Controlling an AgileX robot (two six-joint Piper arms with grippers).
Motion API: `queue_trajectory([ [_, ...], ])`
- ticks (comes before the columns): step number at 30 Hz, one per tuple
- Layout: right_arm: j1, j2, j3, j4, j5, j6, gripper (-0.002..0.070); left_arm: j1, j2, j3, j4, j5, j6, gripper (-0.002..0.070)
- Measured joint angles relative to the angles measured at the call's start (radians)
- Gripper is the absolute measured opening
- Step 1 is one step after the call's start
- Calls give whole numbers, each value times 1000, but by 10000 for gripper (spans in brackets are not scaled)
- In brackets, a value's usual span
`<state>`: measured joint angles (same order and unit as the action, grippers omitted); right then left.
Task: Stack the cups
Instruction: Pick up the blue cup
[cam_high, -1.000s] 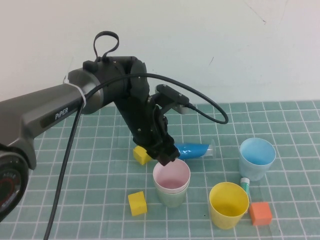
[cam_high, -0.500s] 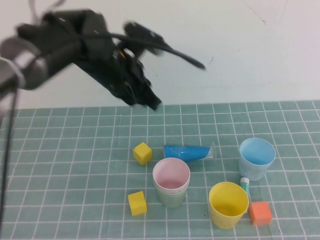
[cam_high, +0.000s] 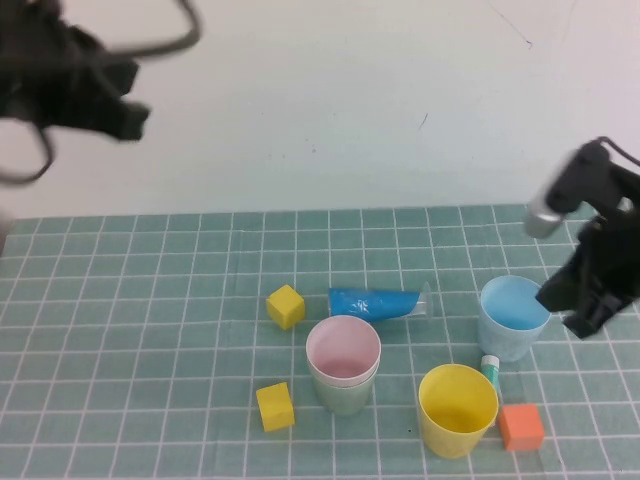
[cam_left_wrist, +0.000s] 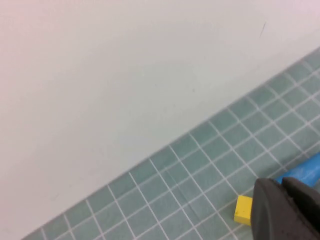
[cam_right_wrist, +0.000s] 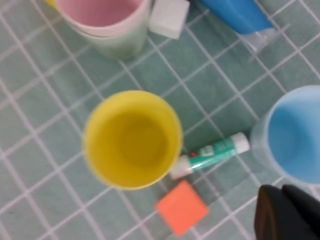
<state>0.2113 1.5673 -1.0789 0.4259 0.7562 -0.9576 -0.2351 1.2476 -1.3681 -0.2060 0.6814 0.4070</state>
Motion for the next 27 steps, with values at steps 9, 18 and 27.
queue_trajectory([
  [9,9,313,-297,-249,104,206,15,0,-371,355,0,-151,0,2],
  [18,9,462,-395,-352,101,281,458,0,-573,656,-26,-352,2,1],
  [27,9,508,-407,-393,22,359,439,0,-673,866,-36,-516,2,1],
])
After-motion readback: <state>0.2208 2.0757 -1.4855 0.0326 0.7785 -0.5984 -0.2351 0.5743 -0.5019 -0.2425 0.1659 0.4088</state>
